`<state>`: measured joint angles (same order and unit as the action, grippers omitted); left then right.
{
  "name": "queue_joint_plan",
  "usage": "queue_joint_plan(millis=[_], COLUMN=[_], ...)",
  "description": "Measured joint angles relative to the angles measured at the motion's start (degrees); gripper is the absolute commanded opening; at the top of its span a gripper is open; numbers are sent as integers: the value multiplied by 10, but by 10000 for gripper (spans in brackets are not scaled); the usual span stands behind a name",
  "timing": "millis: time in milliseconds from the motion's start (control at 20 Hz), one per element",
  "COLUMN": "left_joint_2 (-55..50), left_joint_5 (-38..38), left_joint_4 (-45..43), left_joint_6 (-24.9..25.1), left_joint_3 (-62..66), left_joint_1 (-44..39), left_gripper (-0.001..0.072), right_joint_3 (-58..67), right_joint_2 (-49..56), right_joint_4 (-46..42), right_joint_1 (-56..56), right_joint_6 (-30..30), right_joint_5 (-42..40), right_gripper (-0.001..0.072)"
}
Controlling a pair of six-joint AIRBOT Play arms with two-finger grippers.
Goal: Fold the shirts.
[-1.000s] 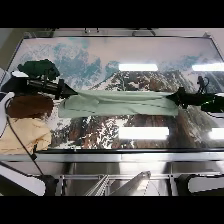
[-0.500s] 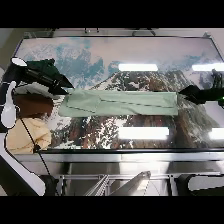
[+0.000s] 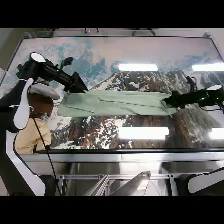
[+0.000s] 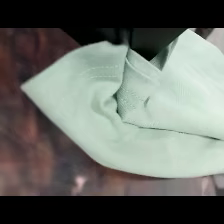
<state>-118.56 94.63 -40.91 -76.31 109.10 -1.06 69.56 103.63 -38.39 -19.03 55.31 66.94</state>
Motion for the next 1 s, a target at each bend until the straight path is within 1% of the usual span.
queue_joint_plan(millis=[200,350,550,650,700,800,900,1000], left_joint_2=[-4,-33,-104,-132,-141,-150,-153,-129], left_joint_5=[-65,-114,-155,-182,-204,-248,-258,-226], left_joint_4=[3,2,0,14,33,99,189,310], left_joint_6=[24,28,-1,-14,-20,-21,9,55], left_joint_3=[-15,9,78,95,94,90,92,92], left_joint_1=[-74,-127,-198,-230,-243,-256,-255,-237], left_gripper=[4,4,4,6,6,5,4,4], right_joint_3=[36,69,106,114,116,119,120,121], right_joint_2=[-7,-40,-105,-132,-141,-156,-165,-169], right_joint_4=[34,43,49,49,49,49,57,74], right_joint_1=[12,-5,-41,-51,-52,-47,-24,22], right_joint_6=[-3,7,28,39,45,57,68,78], right_joint_5=[54,107,179,211,224,240,243,217], right_gripper=[15,15,15,15,15,16,16,16])
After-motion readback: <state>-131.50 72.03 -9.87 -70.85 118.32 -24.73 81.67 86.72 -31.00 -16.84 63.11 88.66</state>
